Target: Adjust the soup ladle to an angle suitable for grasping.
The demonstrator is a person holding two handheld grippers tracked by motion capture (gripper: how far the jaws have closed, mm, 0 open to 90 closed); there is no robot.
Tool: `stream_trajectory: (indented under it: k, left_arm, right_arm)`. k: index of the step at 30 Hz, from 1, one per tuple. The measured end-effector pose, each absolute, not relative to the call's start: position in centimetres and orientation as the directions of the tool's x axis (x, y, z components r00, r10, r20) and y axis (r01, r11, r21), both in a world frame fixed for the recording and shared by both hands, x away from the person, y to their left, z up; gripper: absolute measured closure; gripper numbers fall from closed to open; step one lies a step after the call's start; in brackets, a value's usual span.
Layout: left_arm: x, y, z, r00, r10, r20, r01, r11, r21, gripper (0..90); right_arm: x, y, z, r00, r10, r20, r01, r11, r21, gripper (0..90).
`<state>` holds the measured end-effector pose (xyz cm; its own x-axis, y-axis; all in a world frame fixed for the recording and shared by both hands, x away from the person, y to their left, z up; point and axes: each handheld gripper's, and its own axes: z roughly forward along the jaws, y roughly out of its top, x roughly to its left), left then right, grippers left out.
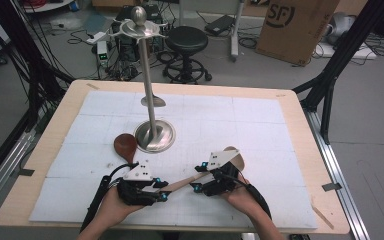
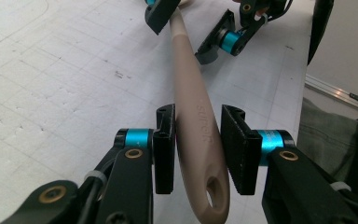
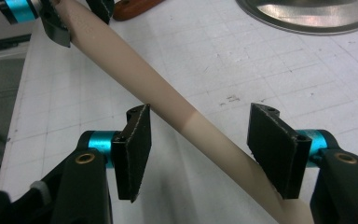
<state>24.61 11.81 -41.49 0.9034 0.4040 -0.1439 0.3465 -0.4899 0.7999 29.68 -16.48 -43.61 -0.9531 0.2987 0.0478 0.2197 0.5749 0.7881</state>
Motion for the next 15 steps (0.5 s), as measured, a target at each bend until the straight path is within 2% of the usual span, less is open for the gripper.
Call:
stream_trajectory:
  k: [6,15]
  left_arm:
    - [24.62,11.8,-41.4,0.905,0.402,-0.142,0.345,-0.493,0.799,67.1]
    - [24.56,11.77,-40.99,0.904,0.406,-0.136,0.338,-0.48,0.81,67.2]
  right_arm:
    - [29.59,-15.68,-43.67,-0.961,0.276,0.001,0.177,0.616,0.768,37.2]
    - [29.75,-15.46,-43.54,-0.959,0.282,-0.005,0.18,0.625,0.759,42.3]
